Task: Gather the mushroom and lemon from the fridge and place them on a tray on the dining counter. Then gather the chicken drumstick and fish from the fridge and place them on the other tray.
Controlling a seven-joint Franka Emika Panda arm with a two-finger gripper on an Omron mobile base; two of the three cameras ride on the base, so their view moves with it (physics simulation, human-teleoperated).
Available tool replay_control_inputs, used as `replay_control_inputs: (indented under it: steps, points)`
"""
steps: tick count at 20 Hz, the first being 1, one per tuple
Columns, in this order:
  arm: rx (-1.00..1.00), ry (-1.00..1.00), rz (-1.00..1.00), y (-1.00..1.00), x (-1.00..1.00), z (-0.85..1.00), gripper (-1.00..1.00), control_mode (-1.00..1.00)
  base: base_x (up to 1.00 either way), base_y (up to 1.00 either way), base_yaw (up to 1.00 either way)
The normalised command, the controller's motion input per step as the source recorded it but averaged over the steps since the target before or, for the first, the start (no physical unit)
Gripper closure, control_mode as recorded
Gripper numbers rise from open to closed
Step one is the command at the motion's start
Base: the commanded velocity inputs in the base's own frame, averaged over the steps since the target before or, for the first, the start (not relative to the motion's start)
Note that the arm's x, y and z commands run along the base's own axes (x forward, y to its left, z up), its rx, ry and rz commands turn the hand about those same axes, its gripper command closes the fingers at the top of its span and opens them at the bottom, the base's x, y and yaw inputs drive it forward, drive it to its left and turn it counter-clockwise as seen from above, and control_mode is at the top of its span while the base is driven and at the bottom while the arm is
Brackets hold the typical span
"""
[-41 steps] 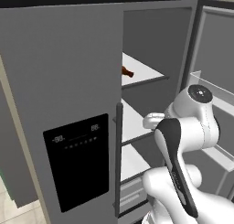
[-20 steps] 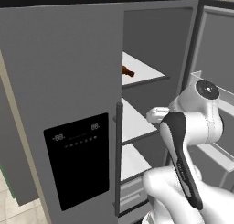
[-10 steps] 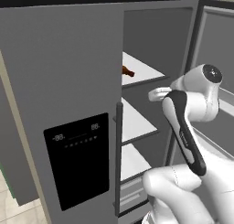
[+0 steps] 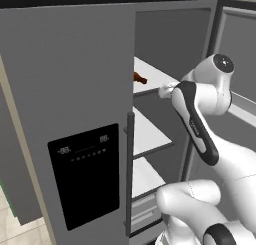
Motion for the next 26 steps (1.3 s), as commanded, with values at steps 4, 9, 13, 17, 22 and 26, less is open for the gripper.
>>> replay_control_inputs:
  steps: [4,9,13,17,22,26]
  points:
    - [0.0,0.0,0.04,0.0,0.57,0.24,-1.0,-1.0,0.0,0.0,0.0]
    - [-0.02,0.0,0.03,0.0,0.52,0.16,-1.0,-1.0,0.0,0.0,0.0]
    - [-0.05,0.0,0.03,0.1,0.45,0.18,-1.0,-1.0,0.0,0.0,0.0]
    - [-0.09,-0.02,0.02,0.35,0.41,0.07,-1.0,-1.0,0.0,0.0,0.0]
    - [-0.03,-0.01,0.04,0.38,0.43,0.0,-1.0,-1.0,0.0,0.0,0.0]
    - [0.0,0.0,0.09,0.25,0.5,-0.01,-1.0,-1.0,0.0,0.0,0.0]
